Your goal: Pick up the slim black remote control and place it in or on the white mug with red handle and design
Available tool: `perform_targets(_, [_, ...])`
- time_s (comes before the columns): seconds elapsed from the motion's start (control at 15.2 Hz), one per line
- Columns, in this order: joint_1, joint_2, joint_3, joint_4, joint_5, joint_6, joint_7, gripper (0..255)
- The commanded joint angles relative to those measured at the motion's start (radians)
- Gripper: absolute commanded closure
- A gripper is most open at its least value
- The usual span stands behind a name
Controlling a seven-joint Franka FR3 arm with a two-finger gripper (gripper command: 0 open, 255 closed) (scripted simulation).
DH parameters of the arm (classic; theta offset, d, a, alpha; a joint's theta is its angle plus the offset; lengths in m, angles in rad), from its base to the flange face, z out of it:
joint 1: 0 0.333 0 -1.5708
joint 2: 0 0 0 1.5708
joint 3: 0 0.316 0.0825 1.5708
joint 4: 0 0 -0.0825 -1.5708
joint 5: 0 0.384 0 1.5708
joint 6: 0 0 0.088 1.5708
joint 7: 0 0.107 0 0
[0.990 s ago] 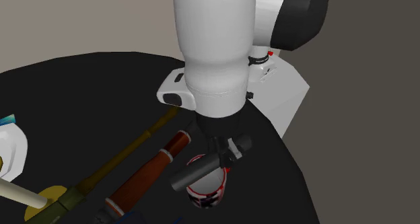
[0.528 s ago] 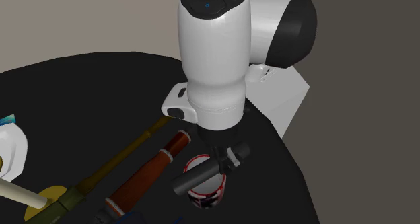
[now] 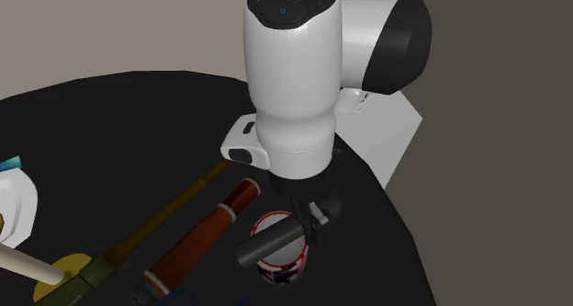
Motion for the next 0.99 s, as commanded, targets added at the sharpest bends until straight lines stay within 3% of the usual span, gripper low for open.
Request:
perform_targets(0.0, [0.0, 0.0, 0.0, 0.0, 0.0, 0.0, 0.0, 0])
perform_targets(0.2, [0.0, 0.0, 0.0, 0.0, 0.0, 0.0, 0.0, 0])
perform_targets(0.46, [-0.007, -0.035, 0.01, 0.08, 0.022, -0.111, -0.015, 0])
perform_targets(0.92, [-0.007, -0.035, 0.01, 0.08, 0.022, -0.111, -0.015, 0])
